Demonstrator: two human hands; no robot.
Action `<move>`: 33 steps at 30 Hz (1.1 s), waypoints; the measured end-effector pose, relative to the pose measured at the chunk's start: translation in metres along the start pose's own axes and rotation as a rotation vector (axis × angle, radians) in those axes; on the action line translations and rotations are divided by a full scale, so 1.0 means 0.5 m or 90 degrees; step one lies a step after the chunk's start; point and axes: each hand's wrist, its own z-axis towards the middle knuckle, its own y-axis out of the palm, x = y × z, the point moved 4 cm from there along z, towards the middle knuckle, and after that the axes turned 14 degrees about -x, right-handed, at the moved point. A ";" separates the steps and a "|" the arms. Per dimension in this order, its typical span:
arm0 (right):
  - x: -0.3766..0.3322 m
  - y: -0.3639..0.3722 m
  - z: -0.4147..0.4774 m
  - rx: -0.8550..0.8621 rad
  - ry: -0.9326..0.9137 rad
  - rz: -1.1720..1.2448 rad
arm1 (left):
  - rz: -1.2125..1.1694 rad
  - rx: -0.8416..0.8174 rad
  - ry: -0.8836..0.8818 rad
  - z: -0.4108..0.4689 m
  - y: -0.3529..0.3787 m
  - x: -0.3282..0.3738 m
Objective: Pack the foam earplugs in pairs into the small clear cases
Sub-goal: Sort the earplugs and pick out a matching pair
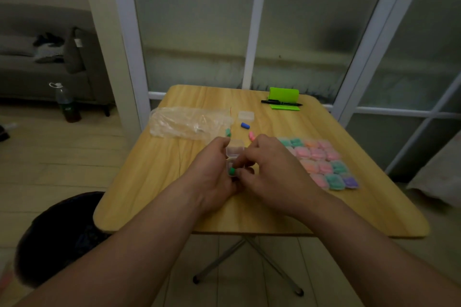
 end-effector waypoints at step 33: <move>0.117 0.050 0.324 -0.039 0.255 -0.049 | 0.009 0.073 0.031 -0.027 -0.008 0.038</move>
